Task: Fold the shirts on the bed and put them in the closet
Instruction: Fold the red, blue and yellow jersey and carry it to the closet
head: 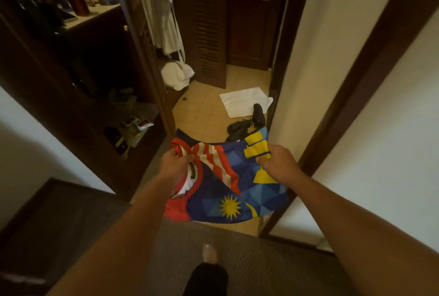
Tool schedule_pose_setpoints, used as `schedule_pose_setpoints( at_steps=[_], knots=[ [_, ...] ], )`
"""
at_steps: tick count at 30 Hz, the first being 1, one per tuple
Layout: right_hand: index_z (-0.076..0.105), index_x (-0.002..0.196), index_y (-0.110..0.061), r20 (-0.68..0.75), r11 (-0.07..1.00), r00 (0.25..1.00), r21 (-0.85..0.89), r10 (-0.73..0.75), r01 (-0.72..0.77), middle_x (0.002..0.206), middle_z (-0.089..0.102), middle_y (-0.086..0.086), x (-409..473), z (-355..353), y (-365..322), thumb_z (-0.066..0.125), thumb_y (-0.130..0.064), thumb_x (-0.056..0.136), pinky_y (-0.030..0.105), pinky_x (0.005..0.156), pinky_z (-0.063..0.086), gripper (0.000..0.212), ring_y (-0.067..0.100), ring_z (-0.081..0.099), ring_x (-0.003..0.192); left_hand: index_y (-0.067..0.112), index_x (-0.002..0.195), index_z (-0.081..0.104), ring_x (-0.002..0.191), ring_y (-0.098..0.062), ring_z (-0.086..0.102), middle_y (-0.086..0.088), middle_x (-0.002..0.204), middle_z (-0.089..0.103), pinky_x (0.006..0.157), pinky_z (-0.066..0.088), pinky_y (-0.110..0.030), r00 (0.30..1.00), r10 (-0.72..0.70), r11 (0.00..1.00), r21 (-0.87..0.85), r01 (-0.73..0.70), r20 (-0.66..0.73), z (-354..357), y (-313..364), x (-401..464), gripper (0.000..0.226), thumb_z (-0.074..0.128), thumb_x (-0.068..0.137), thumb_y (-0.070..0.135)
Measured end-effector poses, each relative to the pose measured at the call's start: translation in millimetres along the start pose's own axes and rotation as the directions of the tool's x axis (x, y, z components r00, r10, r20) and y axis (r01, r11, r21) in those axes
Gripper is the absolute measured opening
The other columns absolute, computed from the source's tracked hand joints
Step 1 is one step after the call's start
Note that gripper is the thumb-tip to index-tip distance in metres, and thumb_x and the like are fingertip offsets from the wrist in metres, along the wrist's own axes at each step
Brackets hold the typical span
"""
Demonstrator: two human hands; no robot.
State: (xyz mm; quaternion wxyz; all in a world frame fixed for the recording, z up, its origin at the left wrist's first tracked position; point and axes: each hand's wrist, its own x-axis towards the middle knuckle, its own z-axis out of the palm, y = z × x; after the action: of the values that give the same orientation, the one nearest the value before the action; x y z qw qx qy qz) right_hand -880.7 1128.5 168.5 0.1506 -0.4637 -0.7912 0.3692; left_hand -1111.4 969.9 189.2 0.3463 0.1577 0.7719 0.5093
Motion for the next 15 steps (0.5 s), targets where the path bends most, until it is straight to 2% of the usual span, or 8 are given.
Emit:
schedule_pose_setpoints(
  at_steps=[2,4,6,10,13,15],
  knots=[
    [0.076,0.106,-0.021,0.009,1.000,1.000,0.000,-0.024,0.024,0.096,0.073,-0.003,37.5,3.6,-8.7,0.067,-0.016,0.090,0.031,0.078,0.052,0.019,0.023,0.067,0.089,0.004,0.114,0.065,0.083,-0.022,0.065,-0.003,0.088,0.065,0.076,0.049,-0.034,1.000,-0.002,1.000,0.000,0.002,0.006,0.2,9.8,37.6,0.019,0.065,0.095,0.004],
    [0.076,0.109,-0.020,0.009,0.999,0.999,-0.011,-0.037,0.037,0.093,0.069,-0.004,80.9,7.4,-16.9,0.067,-0.014,0.091,0.026,0.075,0.046,0.021,0.023,0.066,0.090,0.005,0.116,0.064,0.079,-0.018,0.063,-0.003,0.088,0.065,0.069,0.050,-0.032,1.000,0.004,1.000,-0.003,-0.004,0.021,0.3,24.1,79.4,0.020,0.064,0.096,0.005],
    [0.075,0.111,-0.019,-0.010,1.000,1.000,-0.019,-0.023,0.023,0.094,0.069,-0.003,124.8,12.7,-26.4,0.068,-0.016,0.091,0.027,0.076,0.047,0.021,0.024,0.066,0.092,0.007,0.114,0.063,0.076,-0.015,0.062,-0.004,0.089,0.065,0.062,0.047,-0.026,1.000,0.010,1.000,-0.014,-0.010,0.023,-0.5,40.9,122.6,0.018,0.063,0.097,0.005],
    [0.075,0.109,-0.023,-0.064,0.999,0.998,0.043,0.012,-0.010,0.091,0.069,-0.005,206.8,26.3,-57.0,0.067,-0.011,0.091,0.028,0.078,0.050,0.023,0.022,0.066,0.088,0.001,0.124,0.065,0.087,-0.022,0.066,-0.015,0.111,0.071,0.071,0.051,-0.032,0.999,-0.012,1.000,0.021,0.011,0.050,-10.7,79.4,212.2,0.030,0.067,0.095,0.007],
    [0.074,0.097,-0.027,-0.102,0.994,0.993,0.099,0.059,-0.049,0.078,0.067,-0.013,248.9,34.6,-73.4,0.067,-0.009,0.091,0.028,0.071,0.052,0.020,0.020,0.066,0.080,0.001,0.124,0.065,0.088,-0.025,0.067,-0.019,0.113,0.071,0.067,0.051,-0.029,0.998,-0.008,0.999,0.049,0.005,0.065,-16.5,103.0,265.7,0.031,0.069,0.093,0.008],
    [0.072,0.094,-0.029,-0.117,0.990,0.990,0.120,0.082,-0.067,0.076,0.065,-0.016,276.9,39.0,-83.0,0.066,-0.008,0.092,0.021,0.063,0.048,0.022,0.015,0.064,0.075,0.002,0.125,0.065,0.094,-0.028,0.068,-0.019,0.114,0.071,0.076,0.054,-0.034,0.997,-0.004,0.998,0.067,-0.001,0.079,-18.6,120.0,296.5,0.033,0.069,0.094,0.010]
  ],
)
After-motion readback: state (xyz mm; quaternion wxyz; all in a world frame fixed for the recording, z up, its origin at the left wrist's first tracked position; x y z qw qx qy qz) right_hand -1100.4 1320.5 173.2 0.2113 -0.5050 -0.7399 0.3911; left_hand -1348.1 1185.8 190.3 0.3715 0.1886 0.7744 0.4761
